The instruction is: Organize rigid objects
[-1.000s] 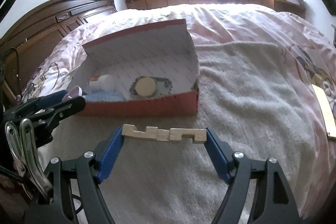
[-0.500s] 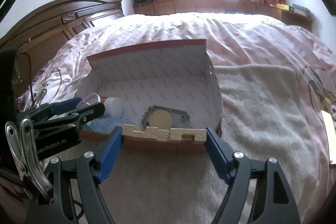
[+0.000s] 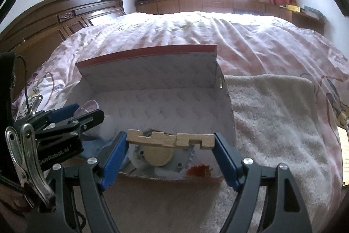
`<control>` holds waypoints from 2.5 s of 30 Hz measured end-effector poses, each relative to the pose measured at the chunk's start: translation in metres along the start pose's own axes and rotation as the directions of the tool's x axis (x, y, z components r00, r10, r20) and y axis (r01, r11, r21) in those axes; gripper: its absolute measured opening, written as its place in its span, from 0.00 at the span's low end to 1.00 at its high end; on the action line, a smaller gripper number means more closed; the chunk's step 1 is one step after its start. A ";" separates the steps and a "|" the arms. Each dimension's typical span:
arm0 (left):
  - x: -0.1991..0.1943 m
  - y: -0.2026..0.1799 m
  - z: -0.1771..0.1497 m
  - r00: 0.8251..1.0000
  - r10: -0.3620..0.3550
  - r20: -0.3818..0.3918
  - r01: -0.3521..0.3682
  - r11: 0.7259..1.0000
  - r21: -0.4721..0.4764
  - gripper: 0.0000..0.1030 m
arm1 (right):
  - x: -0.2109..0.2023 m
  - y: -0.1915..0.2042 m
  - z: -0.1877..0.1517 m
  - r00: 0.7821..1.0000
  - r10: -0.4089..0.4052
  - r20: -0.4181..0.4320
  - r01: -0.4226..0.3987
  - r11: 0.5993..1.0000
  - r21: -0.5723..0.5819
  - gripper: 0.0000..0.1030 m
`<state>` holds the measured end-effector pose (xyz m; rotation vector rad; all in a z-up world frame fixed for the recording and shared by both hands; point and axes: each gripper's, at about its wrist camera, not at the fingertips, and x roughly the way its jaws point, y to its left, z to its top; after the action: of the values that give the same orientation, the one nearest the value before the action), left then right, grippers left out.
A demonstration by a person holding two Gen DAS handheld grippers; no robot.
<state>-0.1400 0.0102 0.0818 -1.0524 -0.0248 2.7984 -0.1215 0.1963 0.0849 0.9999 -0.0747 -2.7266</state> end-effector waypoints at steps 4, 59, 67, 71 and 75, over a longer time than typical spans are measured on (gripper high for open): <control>0.005 -0.001 0.003 1.000 0.002 -0.004 -0.002 1.000 -0.002 0.61 | 0.007 -0.001 0.002 1.000 0.001 -0.007 -0.001 1.000 0.001 0.79; 0.001 -0.001 -0.005 0.995 0.097 -0.033 -0.099 0.994 -0.043 0.83 | 0.011 0.009 -0.004 1.000 0.000 -0.012 0.000 1.000 0.005 0.84; -0.011 0.002 -0.012 0.993 0.108 -0.040 -0.111 0.992 -0.068 0.83 | 0.003 0.013 -0.008 1.000 0.012 -0.006 -0.012 1.000 0.014 0.84; -0.017 0.003 -0.016 0.994 0.105 -0.035 -0.108 0.992 -0.072 0.83 | -0.002 0.015 -0.010 1.000 0.014 -0.004 -0.014 1.000 0.019 0.84; -0.023 0.002 -0.020 0.993 0.111 -0.032 -0.113 0.991 -0.069 0.83 | -0.007 0.014 -0.014 1.000 0.018 -0.005 -0.018 0.999 0.034 0.84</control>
<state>-0.1099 0.0041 0.0816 -1.1432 -0.0640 2.9022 -0.1050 0.1842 0.0804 1.0100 -0.1294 -2.7148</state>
